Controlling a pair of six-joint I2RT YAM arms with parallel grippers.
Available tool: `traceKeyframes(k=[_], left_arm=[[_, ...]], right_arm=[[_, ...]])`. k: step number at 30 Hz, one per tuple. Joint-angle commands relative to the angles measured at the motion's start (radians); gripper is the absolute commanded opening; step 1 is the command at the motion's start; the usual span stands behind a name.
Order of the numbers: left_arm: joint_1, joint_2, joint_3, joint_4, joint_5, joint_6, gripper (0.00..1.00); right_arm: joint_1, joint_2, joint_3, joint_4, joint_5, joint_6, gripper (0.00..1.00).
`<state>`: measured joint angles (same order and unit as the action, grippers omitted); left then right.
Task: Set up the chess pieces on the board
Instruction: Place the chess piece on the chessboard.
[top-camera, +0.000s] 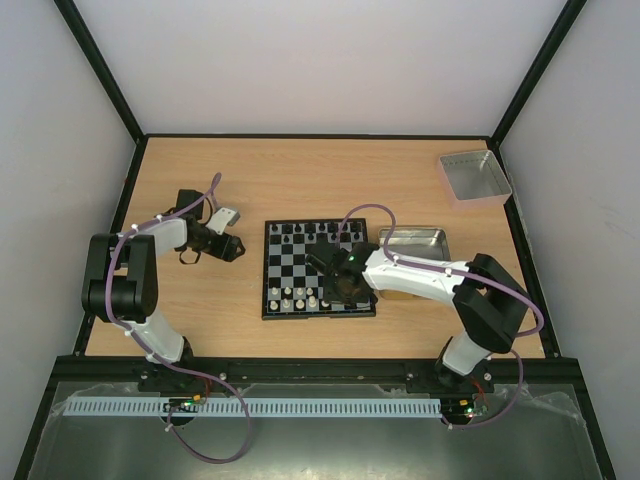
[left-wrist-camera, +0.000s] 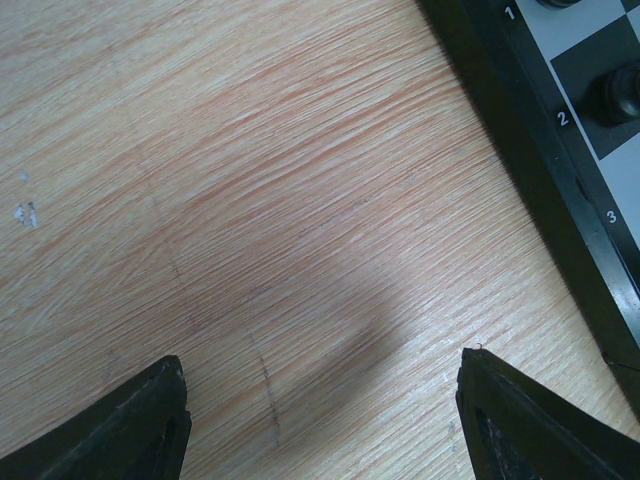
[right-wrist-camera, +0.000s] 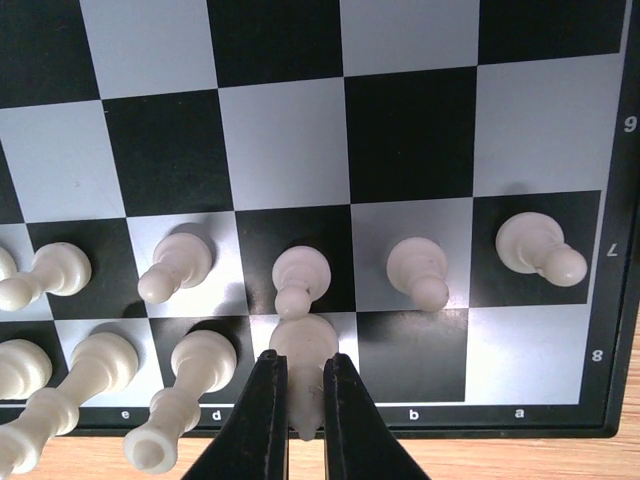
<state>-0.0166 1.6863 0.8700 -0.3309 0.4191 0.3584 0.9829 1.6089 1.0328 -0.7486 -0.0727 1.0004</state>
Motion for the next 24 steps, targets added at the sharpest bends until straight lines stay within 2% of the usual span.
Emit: traceKeyframes(k=[1,24], left_arm=[[0.001,0.047,-0.046,-0.099,-0.036,-0.009,0.73],[0.001,0.051,-0.045,-0.102,-0.033,-0.006,0.73]], right_arm=[[-0.010,0.017,-0.005,0.002,0.014,-0.015,0.02],[-0.011,0.008,0.001,-0.021,-0.020,-0.024,0.02]])
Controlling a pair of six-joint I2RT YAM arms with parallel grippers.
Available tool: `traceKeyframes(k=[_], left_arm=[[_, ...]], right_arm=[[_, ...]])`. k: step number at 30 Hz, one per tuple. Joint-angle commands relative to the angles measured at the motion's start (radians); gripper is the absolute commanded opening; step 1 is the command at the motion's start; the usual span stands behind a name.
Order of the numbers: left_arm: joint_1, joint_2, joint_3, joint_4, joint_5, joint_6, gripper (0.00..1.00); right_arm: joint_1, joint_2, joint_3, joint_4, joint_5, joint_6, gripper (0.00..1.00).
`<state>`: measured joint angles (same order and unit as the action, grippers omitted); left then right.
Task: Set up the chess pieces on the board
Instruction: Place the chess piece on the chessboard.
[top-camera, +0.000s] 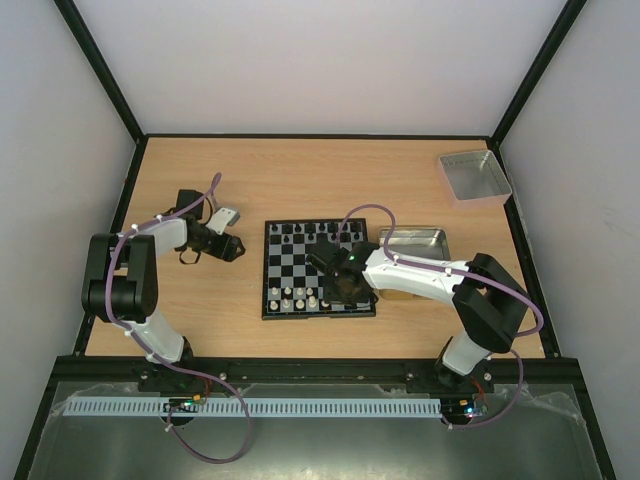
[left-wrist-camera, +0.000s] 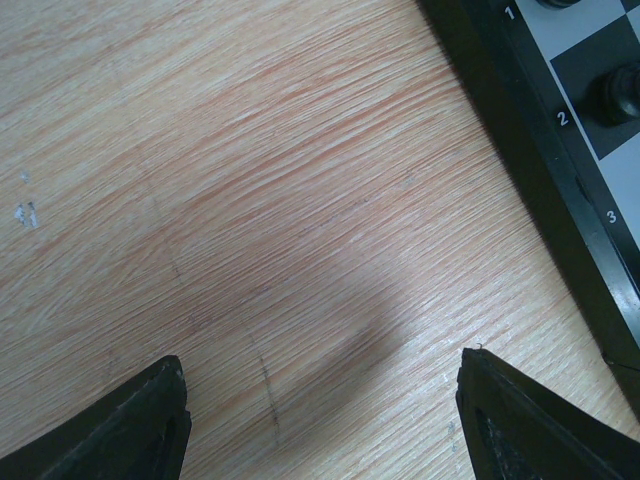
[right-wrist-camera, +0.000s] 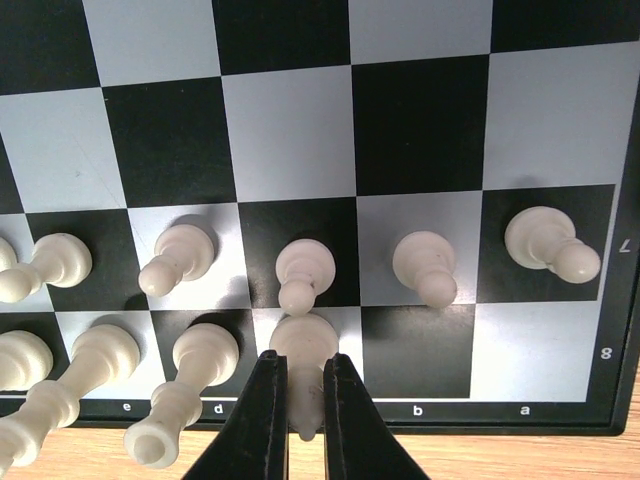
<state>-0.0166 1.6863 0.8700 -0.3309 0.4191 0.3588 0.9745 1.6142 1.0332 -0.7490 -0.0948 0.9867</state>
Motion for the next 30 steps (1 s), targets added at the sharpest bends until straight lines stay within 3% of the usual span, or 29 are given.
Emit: traceKeyframes(k=[1,30], left_arm=[[0.001,0.052,-0.045,-0.102,-0.033,-0.005,0.73],[0.001,0.052,-0.044,-0.104,-0.030,-0.004,0.73]], right_arm=[[-0.002,0.005,0.001,-0.022,0.001,-0.012,0.02],[-0.002,0.017,0.027,-0.041,-0.011,-0.026,0.11]])
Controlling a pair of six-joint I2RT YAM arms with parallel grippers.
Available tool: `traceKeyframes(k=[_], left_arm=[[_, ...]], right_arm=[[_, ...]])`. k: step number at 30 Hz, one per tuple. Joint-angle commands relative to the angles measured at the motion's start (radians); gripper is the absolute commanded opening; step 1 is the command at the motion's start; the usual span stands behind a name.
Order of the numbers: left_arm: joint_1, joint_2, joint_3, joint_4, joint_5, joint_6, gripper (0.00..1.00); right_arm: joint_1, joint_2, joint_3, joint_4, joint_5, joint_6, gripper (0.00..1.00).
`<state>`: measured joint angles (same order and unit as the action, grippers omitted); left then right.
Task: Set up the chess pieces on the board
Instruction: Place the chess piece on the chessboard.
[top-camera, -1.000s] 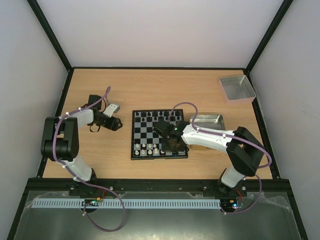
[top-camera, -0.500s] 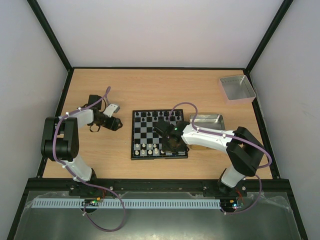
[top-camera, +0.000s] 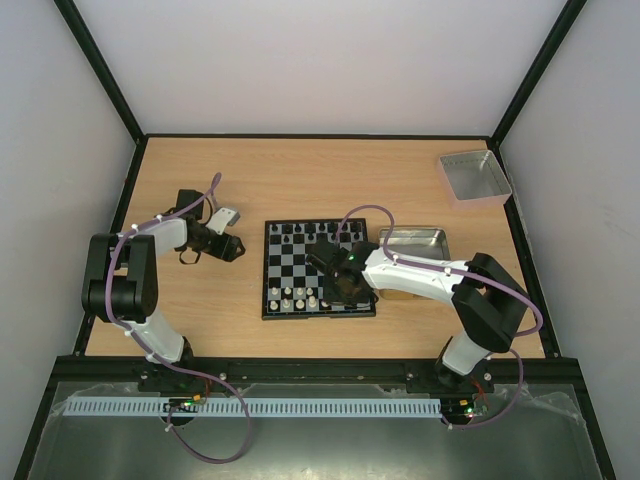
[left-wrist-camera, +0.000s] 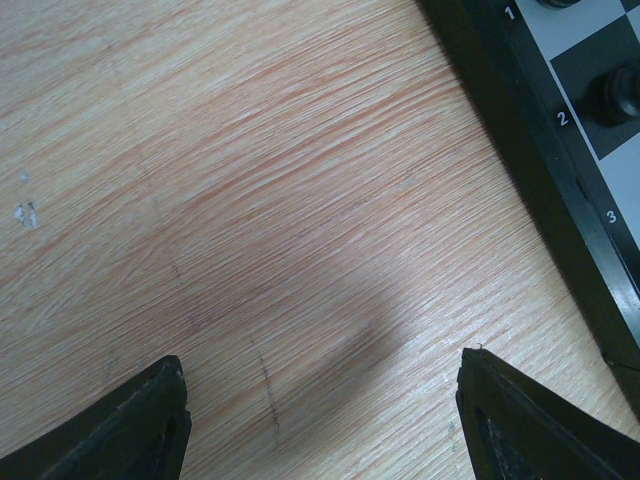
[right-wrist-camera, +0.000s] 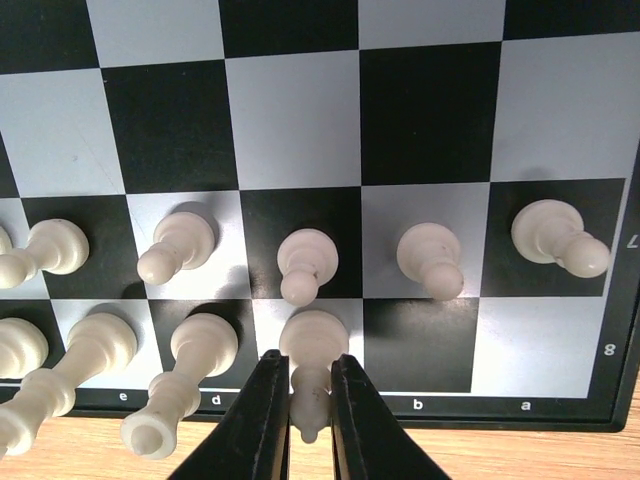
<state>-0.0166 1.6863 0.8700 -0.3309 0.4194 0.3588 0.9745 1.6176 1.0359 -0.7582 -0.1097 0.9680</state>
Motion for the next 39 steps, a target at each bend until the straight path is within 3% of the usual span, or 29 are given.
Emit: traceKeyframes(k=[1,10,28,39], left_arm=[[0.001,0.052,-0.044,-0.103,-0.030,-0.004,0.73],[0.001,0.052,-0.043,-0.106,-0.028,-0.003,0.73],[0.001,0.053,-0.042,-0.106,-0.026,-0.001,0.73],[0.001,0.055,-0.042,-0.107,-0.026,0.000,0.74]], right_arm=[[-0.002,0.014,0.025,-0.033,0.004,-0.008,0.12],[-0.002,-0.001,0.038,-0.038,0.010,0.000,0.18],[-0.005,-0.020,0.022,-0.054,0.037,0.008,0.18],[-0.013,-0.032,0.099,-0.099,0.060,-0.003,0.20]])
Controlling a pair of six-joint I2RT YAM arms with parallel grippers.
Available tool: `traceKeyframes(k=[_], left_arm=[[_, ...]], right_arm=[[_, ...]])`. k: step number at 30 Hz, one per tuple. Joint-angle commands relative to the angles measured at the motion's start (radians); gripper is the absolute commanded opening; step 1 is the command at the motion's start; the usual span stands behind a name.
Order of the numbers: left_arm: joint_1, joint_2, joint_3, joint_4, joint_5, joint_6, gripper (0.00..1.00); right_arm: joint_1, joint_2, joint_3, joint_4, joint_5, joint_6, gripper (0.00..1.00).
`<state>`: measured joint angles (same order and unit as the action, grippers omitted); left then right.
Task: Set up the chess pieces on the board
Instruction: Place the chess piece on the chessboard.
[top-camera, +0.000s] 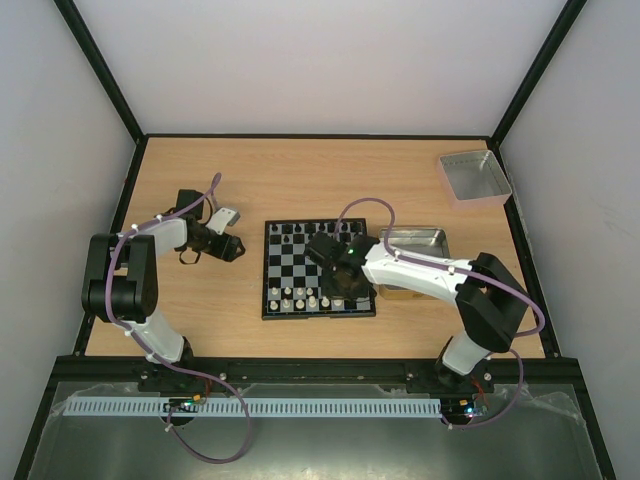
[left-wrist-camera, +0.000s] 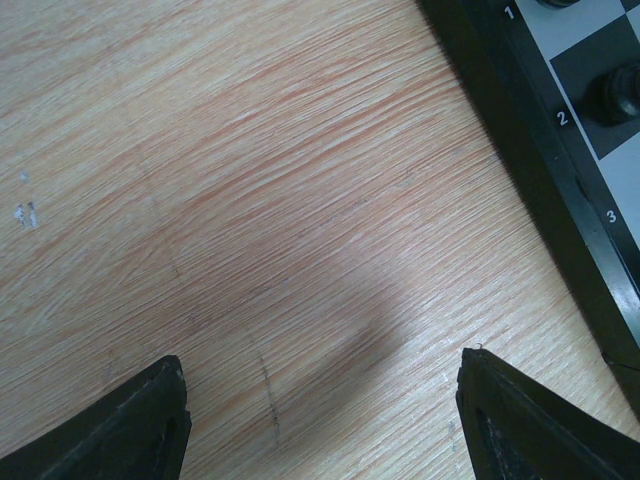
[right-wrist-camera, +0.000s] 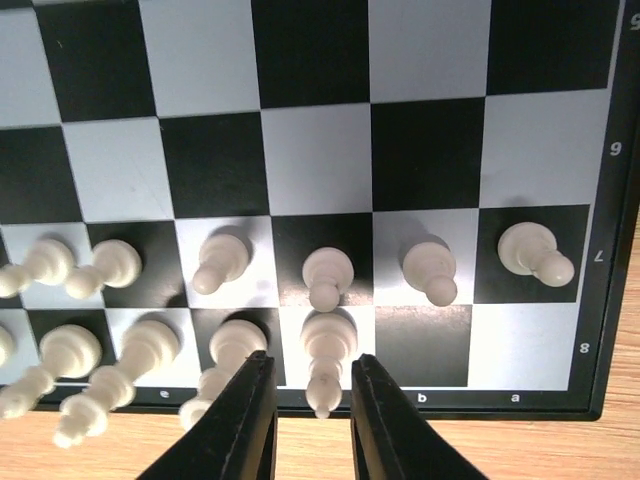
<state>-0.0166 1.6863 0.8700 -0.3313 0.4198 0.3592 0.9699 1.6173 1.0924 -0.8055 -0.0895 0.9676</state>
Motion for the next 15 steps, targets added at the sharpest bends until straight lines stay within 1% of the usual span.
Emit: traceKeyframes(k=[1,3,6,11,15], left_arm=[[0.001,0.055,-0.043,-0.106,-0.026,0.000,0.74],[0.001,0.055,-0.043,-0.106,-0.026,0.000,0.74],[0.001,0.055,-0.042,-0.106,-0.026,0.000,0.74],[0.001,0.057,-0.043,-0.107,-0.027,0.000,0.74],[0.000,0.055,-0.043,-0.107,-0.028,0.000,0.74]], right_arm=[[-0.011,-0.034,0.052,-0.059,0.045,-0.001,0.23],[-0.020,-0.048,0.072,-0.072,0.067,0.001,0.27],[-0.076,-0.082,0.086,-0.121,0.122,-0.013,0.27],[-0.293,-0.193,-0.020,-0.135,0.117,-0.087,0.27],[-0.459,-0.228,-0.084,-0.150,0.120,-0.162,0.27]])
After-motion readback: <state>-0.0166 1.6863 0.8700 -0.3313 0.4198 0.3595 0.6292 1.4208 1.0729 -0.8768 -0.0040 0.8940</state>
